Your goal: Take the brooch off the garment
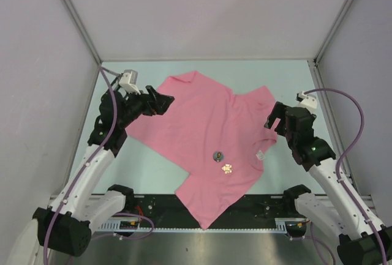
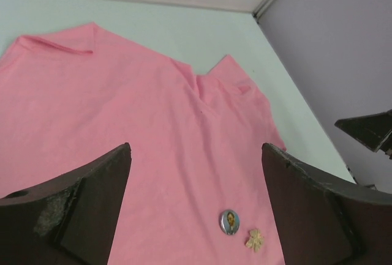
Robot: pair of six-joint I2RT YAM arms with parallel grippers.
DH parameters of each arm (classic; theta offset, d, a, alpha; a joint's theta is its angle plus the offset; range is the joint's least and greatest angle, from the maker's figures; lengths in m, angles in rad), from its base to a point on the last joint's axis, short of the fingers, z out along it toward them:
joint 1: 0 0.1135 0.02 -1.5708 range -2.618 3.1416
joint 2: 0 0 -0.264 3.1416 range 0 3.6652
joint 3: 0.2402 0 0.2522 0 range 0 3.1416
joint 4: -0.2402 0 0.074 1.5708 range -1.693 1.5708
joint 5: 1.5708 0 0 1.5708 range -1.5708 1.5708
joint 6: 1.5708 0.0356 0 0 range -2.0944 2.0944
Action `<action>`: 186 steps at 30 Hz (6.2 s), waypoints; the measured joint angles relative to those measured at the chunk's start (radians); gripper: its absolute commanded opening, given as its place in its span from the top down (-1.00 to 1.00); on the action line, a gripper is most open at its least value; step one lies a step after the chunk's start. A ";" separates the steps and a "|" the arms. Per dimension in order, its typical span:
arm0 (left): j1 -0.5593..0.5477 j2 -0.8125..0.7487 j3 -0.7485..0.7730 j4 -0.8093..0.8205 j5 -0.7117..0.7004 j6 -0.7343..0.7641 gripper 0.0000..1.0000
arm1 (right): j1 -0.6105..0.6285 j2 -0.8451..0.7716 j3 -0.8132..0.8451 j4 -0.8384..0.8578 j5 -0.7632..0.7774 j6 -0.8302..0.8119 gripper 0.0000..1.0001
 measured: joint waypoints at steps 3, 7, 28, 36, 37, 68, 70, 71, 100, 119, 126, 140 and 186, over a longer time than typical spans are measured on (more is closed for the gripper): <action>-0.006 0.056 0.004 -0.017 0.036 0.000 -0.72 | 0.012 0.013 0.000 0.000 -0.017 0.014 -1.00; -0.036 0.114 0.005 -0.036 0.085 0.002 -0.69 | 0.052 0.019 -0.005 0.006 -0.057 0.040 -0.99; -0.540 0.332 0.075 -0.186 -0.121 0.036 0.03 | 0.515 0.184 -0.196 0.250 -0.136 0.238 -0.06; -0.623 0.476 0.069 -0.144 -0.203 0.000 0.44 | 0.514 0.135 -0.276 0.315 -0.178 0.285 0.04; -0.636 0.499 0.068 -0.136 -0.206 -0.005 0.48 | 0.514 0.134 -0.285 0.316 -0.183 0.291 0.04; -0.761 0.769 -0.024 0.163 -0.109 -0.161 0.96 | 0.515 0.064 -0.512 0.426 -0.307 0.395 0.17; -0.762 0.774 -0.032 0.171 -0.107 -0.165 0.98 | 0.514 0.071 -0.515 0.433 -0.307 0.395 0.19; -0.762 0.776 -0.037 0.176 -0.107 -0.166 0.99 | 0.514 0.079 -0.515 0.436 -0.309 0.396 0.19; -0.763 0.766 -0.049 0.165 -0.150 -0.127 0.34 | 0.511 0.147 -0.531 0.555 -0.379 0.543 1.00; -0.931 0.629 -0.122 0.195 -0.401 0.161 0.11 | 0.483 0.174 -0.531 0.509 -0.359 0.785 1.00; -0.979 0.675 -0.109 0.235 -0.496 0.270 0.06 | 0.470 0.168 -0.531 0.493 -0.364 0.808 1.00; -0.980 0.727 -0.086 0.268 -0.494 0.314 -0.12 | 0.448 0.154 -0.531 0.460 -0.374 0.829 1.00; -0.995 0.762 -0.004 0.209 -0.469 0.315 0.99 | 0.420 -0.061 -0.575 0.375 -0.357 0.595 0.38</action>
